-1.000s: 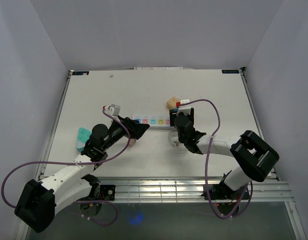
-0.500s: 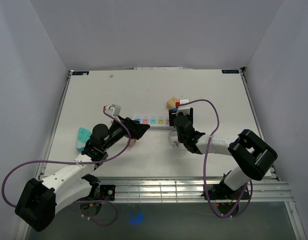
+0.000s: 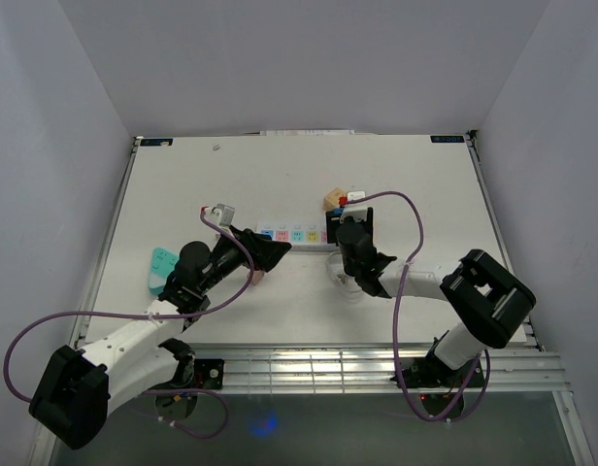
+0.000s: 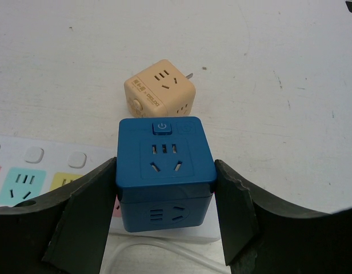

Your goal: Insert the plug

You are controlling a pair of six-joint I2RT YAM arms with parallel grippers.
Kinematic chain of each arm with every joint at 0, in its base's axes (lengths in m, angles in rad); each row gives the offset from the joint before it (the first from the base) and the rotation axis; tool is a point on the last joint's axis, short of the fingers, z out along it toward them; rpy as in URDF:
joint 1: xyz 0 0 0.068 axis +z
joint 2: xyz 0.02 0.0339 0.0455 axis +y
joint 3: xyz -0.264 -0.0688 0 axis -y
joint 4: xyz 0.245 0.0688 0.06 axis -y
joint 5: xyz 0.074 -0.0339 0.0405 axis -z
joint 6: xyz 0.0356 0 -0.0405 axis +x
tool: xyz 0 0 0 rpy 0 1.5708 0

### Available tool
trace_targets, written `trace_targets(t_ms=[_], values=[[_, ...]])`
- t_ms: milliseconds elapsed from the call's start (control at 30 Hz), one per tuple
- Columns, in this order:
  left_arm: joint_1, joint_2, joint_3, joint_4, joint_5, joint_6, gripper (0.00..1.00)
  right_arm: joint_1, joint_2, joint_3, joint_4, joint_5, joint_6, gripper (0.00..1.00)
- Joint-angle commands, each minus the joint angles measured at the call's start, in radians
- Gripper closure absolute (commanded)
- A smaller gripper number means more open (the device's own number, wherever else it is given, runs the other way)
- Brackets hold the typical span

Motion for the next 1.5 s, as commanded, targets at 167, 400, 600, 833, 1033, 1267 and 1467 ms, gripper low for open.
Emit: trace_targets(t_ms=[167, 400, 600, 833, 1033, 1267, 1467], values=[[0.003, -0.007, -0.004, 0.013, 0.019, -0.002, 0.02, 0.003, 0.021, 0.053, 0.071, 0.032, -0.006, 0.92], [0.003, 0.009, 0.000, 0.020, 0.031, -0.006, 0.02, 0.008, 0.040, 0.059, 0.048, 0.046, 0.008, 0.92], [0.003, 0.015, -0.001, 0.026, 0.037, -0.009, 0.02, 0.023, 0.041, 0.050, 0.042, 0.081, 0.023, 0.92], [0.003, 0.010, -0.003, 0.027, 0.036, -0.008, 0.02, 0.079, 0.056, 0.007, 0.103, 0.208, 0.023, 0.92], [0.003, 0.012, -0.004, 0.026, 0.031, -0.006, 0.02, 0.111, 0.070, -0.024, 0.146, 0.284, 0.048, 0.92], [0.003, 0.030, -0.004, 0.027, 0.022, -0.009, 0.02, 0.114, 0.043, -0.093, 0.157, 0.297, 0.128, 0.92], [0.003, 0.032, -0.007, 0.029, 0.008, -0.012, 0.02, 0.140, 0.052, -0.108, 0.160, 0.348, 0.149, 0.92]])
